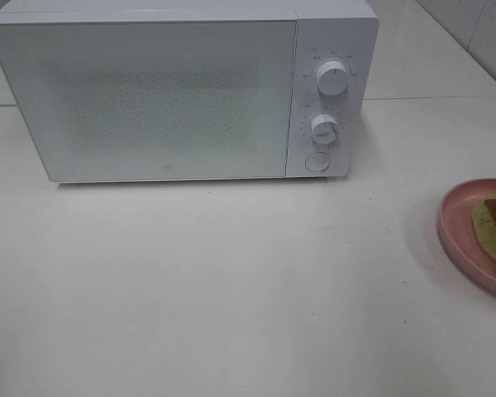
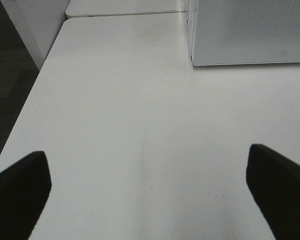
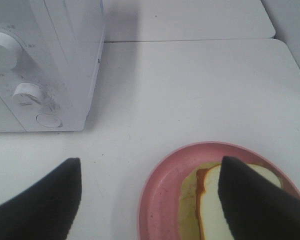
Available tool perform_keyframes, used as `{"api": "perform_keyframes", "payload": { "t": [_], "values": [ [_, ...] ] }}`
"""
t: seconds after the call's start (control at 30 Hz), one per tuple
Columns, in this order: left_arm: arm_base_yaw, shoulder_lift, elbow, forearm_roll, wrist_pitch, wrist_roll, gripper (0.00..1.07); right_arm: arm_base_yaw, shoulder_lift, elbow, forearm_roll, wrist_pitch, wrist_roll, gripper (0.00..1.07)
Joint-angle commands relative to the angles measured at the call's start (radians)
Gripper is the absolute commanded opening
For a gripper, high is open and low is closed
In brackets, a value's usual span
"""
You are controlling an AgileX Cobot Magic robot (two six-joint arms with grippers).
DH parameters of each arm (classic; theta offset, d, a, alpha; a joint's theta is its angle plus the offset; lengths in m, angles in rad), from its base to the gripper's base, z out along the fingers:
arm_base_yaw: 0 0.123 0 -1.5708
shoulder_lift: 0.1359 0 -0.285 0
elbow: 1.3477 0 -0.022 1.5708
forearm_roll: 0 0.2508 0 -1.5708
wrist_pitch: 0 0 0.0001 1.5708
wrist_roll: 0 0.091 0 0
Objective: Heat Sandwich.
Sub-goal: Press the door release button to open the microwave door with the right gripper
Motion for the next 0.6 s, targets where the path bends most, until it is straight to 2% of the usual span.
{"api": "perform_keyframes", "payload": {
  "t": [0.03, 0.33, 0.5, 0.6],
  "values": [
    [0.001, -0.026, 0.002, 0.001, -0.006, -0.007, 1.00, -0.001, 0.055, -0.007, -0.001, -0.080, -0.003, 0.77],
    [0.001, -0.026, 0.002, 0.001, -0.006, -0.007, 1.00, 0.003, 0.204, -0.007, 0.001, -0.261, -0.003, 0.77],
    [0.001, -0.026, 0.002, 0.001, -0.006, -0.007, 1.00, 0.050, 0.256, -0.007, 0.051, -0.331, -0.067, 0.77],
    [0.001, -0.026, 0.002, 0.001, -0.006, -0.007, 1.00, 0.108, 0.321, -0.007, 0.135, -0.391, -0.148, 0.77]
  ]
}}
